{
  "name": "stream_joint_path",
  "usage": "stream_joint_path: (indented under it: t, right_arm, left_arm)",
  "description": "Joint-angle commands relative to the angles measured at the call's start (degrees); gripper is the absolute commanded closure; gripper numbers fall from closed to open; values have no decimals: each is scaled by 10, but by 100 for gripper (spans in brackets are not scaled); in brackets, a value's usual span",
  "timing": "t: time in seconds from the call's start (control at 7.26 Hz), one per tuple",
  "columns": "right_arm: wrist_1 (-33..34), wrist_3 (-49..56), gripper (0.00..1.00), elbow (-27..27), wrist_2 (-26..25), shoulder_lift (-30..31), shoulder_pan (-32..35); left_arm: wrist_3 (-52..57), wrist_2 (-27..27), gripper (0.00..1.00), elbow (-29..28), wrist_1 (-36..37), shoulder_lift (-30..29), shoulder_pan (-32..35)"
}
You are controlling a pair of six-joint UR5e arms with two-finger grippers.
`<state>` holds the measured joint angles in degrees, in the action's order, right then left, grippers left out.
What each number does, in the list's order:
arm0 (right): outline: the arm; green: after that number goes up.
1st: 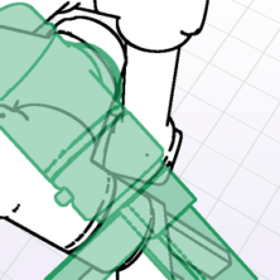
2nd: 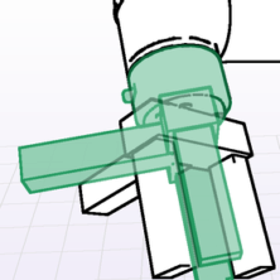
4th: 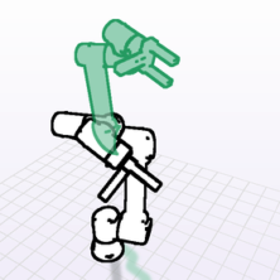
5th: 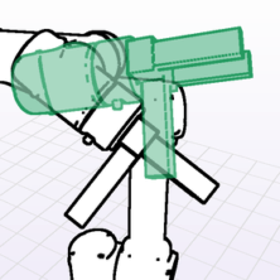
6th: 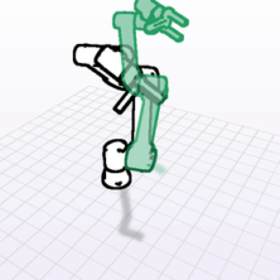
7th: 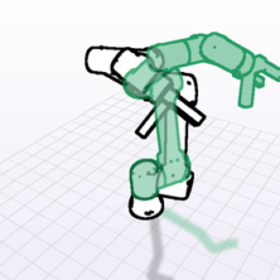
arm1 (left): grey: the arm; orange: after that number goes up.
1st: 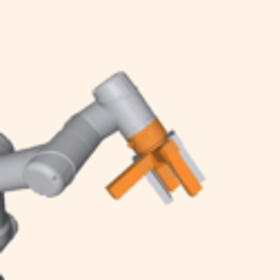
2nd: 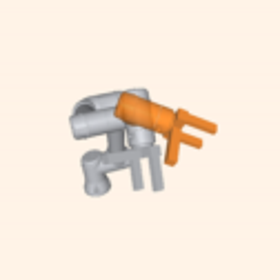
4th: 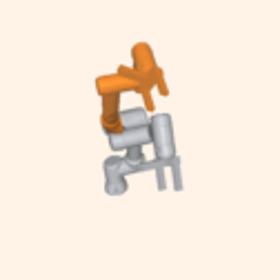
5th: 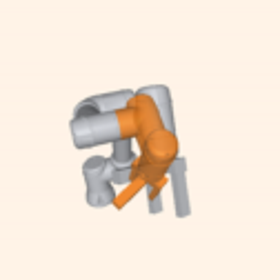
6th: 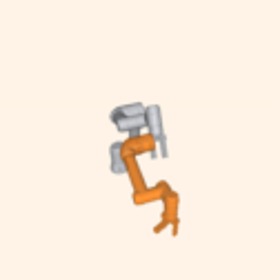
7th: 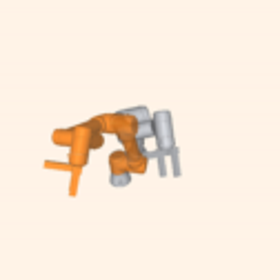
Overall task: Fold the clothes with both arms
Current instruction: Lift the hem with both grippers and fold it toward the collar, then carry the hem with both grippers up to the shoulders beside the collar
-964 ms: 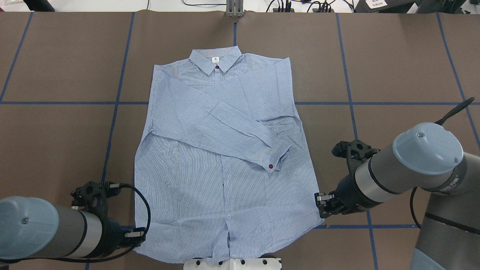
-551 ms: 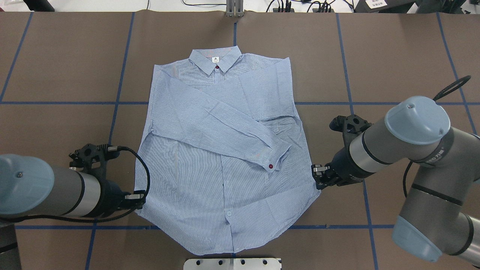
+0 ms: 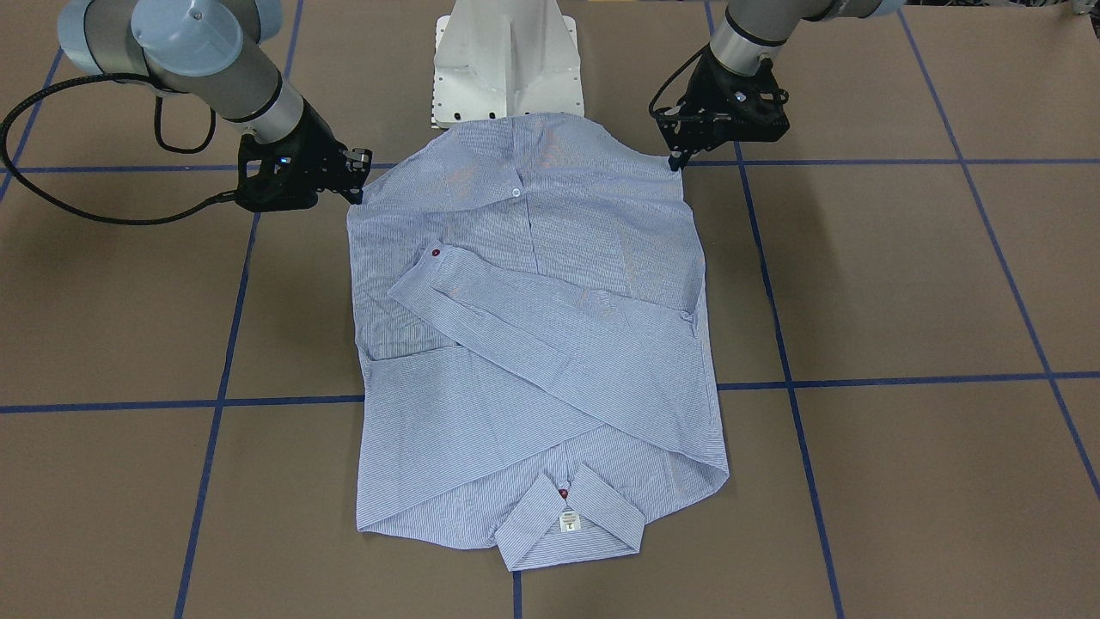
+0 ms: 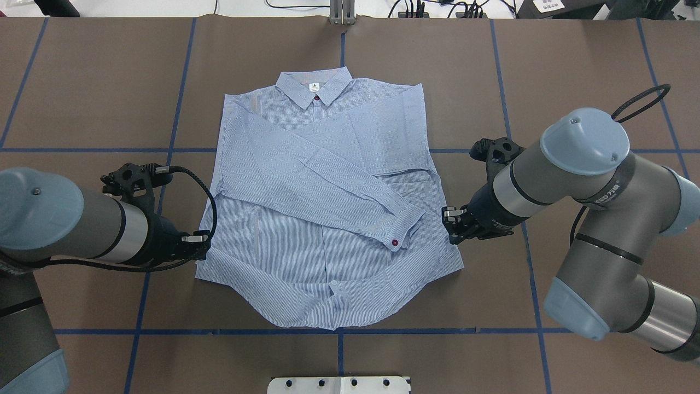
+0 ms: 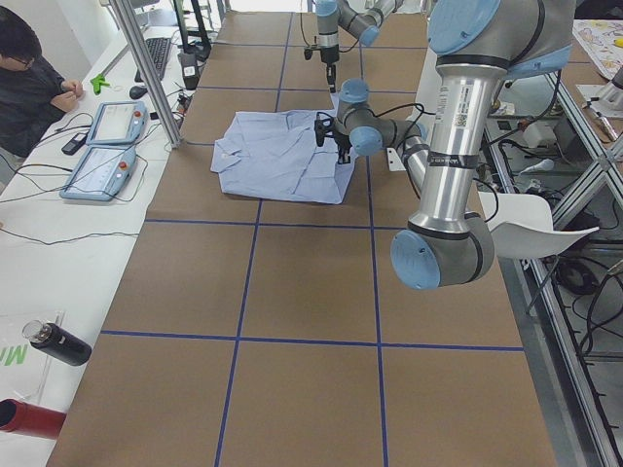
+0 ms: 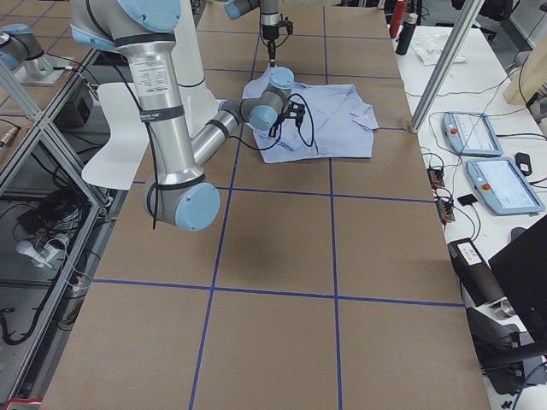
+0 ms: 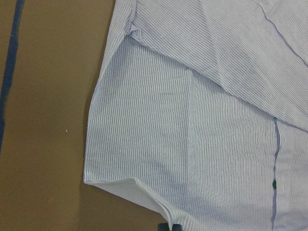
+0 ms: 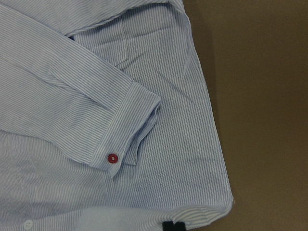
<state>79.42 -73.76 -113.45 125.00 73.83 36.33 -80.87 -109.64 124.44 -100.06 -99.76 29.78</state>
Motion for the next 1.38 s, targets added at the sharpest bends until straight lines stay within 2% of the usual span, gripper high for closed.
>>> stream_joint_path:
  t: [0.0, 0.55, 0.83, 1.24]
  right_arm:
    - [0, -1, 100, 4, 5, -10, 28]
    - [1, -1, 100, 30, 16, -23, 76]
    - [1, -1, 100, 59, 24, -50, 94]
    - [0, -1, 100, 103, 30, -90, 117]
  left_arm:
    - [4, -5, 100, -9, 0, 2, 18]
    - [5, -23, 100, -31, 0, -2, 62]
    - [6, -50, 100, -50, -1, -10, 99]
    - [5, -50, 100, -120, -5, -85, 127]
